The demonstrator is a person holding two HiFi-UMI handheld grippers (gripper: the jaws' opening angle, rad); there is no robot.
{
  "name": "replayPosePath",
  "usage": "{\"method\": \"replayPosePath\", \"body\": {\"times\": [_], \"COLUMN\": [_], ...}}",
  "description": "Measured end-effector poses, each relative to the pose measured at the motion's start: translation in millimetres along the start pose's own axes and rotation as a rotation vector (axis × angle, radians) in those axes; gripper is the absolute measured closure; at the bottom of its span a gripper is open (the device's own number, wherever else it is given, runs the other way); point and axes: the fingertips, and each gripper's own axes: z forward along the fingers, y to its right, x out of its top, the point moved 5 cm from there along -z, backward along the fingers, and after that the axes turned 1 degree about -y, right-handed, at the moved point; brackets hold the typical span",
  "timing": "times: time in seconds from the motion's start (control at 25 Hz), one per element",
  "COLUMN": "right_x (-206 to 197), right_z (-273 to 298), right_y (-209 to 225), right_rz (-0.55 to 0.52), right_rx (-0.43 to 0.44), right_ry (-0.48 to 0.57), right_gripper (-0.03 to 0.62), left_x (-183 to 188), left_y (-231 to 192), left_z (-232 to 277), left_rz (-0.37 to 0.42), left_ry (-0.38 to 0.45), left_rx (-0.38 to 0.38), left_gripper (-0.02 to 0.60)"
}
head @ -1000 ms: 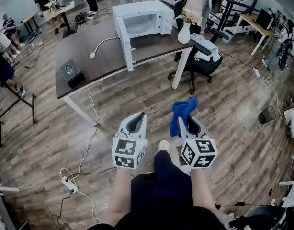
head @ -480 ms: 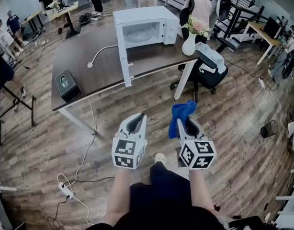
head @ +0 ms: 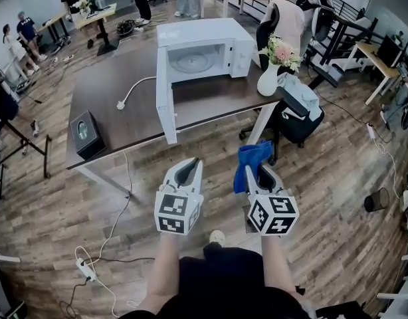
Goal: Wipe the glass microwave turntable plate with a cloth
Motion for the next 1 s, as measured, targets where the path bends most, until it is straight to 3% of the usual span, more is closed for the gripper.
{"method": "replayPosePath", "body": {"times": [0.56,1.0], "right_x": [5.7,3.4], "right_z": [52.5,96.3], "right_y": [49.2,71.5], "right_rz": [0.014,0.047], "right_rx": [0.041,0.028], "right_ry": [-0.034,-0.076], "right_gripper": [0.507,0.507], "left_x": [-1.1,-2.1], "left_y": [-0.2,-12.6], "left_z": [64.7,117.2], "left_rz": [-0.008,-0.017], "left_ry": [-0.023,-0.046], "left_rx": [0.043,0.018], "left_gripper": [0.569,0.569]}}
